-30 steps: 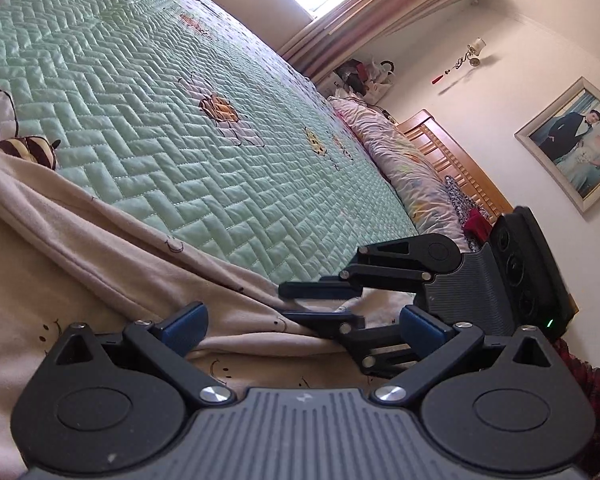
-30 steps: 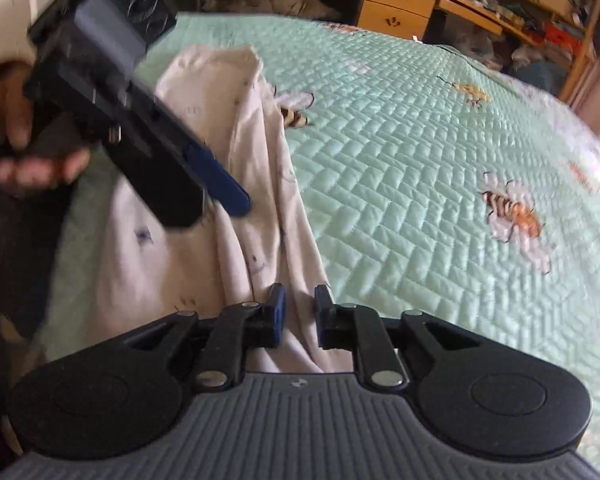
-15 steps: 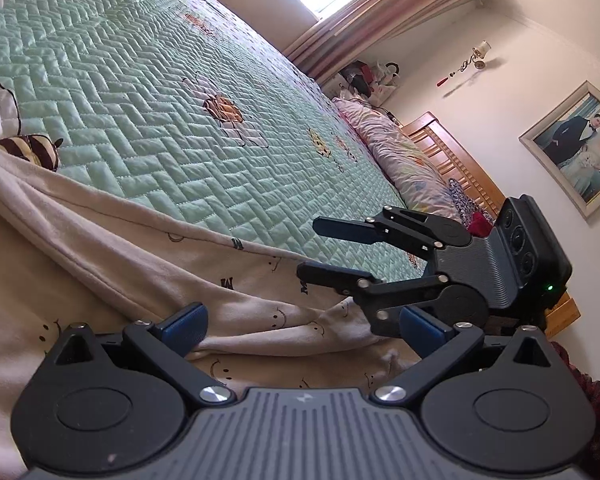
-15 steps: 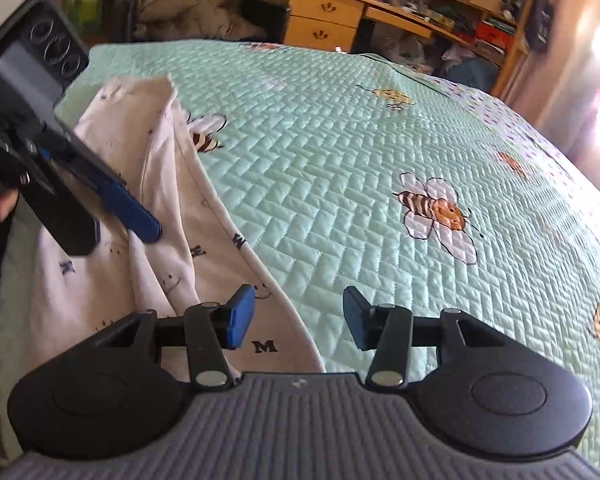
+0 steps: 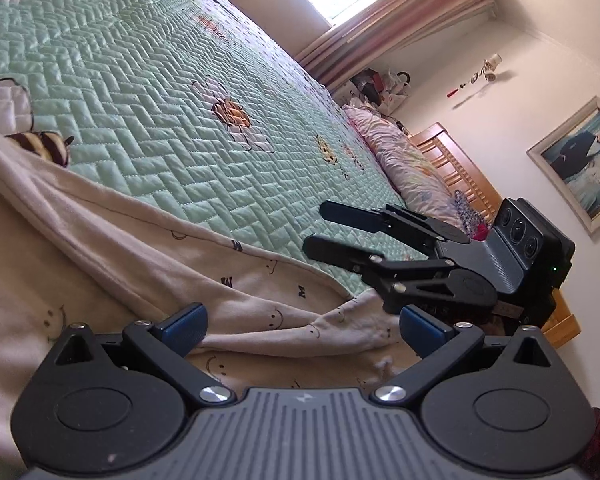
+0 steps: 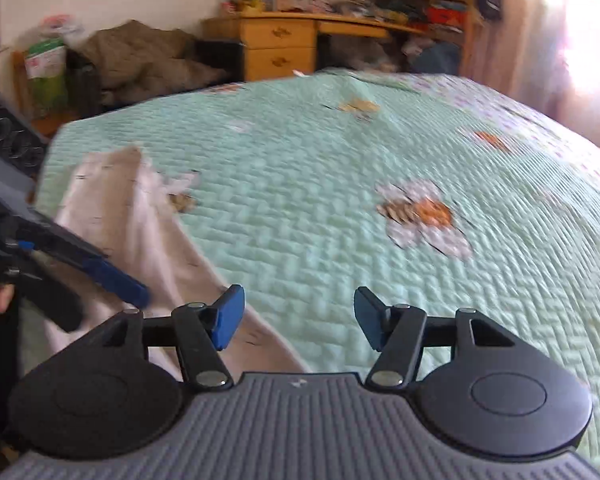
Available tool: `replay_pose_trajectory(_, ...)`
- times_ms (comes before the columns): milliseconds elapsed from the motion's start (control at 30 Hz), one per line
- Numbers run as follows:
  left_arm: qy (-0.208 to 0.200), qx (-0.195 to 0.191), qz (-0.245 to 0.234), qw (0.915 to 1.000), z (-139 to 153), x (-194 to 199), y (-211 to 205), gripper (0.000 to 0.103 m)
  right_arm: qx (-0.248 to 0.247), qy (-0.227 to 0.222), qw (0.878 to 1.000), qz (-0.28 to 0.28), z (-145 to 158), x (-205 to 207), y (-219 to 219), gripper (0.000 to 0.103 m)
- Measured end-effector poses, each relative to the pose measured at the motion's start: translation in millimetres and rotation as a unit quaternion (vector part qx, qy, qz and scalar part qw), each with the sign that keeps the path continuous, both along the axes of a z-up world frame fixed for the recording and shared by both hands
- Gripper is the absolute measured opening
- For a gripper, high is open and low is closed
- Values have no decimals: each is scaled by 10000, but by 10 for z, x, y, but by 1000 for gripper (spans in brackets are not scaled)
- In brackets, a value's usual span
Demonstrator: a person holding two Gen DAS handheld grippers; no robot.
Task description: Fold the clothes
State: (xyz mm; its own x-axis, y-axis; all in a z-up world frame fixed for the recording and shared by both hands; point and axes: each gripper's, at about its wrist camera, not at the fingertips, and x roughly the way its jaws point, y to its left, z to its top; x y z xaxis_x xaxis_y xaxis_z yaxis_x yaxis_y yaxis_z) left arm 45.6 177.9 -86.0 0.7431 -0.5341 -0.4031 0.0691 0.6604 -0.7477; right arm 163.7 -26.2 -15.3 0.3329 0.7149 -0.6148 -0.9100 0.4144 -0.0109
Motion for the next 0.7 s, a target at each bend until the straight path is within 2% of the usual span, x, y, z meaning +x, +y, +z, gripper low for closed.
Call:
replay_pose_trajectory(67, -71, -13, -54, 10000, 29, -83, 24, 102, -4, 116, 9993, 350, -4, -8, 123, 61)
replay_pose_trajectory(100, -111, 7, -75, 9999, 48, -123, 40, 102, -9, 221, 9982, 553, -12, -9, 199, 52)
replay_pose_trajectory(200, -173, 138, -44, 9997, 93, -199, 113, 102, -76, 327, 9950, 936, -28, 7, 474, 41)
replay_pose_trajectory(267, -108, 202, 31, 9997, 74, -198, 172, 102, -111, 319, 9928, 1149, -27, -10, 658, 39)
replay_pose_trajectory(333, -74, 67, 49, 9999, 33, -192, 228, 102, -175, 269, 9900, 1377, -34, -53, 851, 39)
replay_pose_trajectory(433, -68, 8, 10, 10000, -9, -180, 260, 102, -663, -25, 9839, 1660, -199, -73, 1136, 38)
replay_pose_trajectory(500, -70, -2, 5, 10000, -19, -176, 265, 102, -648, -271, 9844, 1615, -255, -13, 1174, 47)
replay_pose_trajectory(567, -77, -13, -5, 10000, -25, -183, 266, 102, -582, -331, 9908, 1175, -199, 55, 1137, 45)
replay_pose_trajectory(700, -113, -5, -8, 9999, -25, -197, 268, 102, -75, 322, 9970, 701, 63, 170, 662, 44)
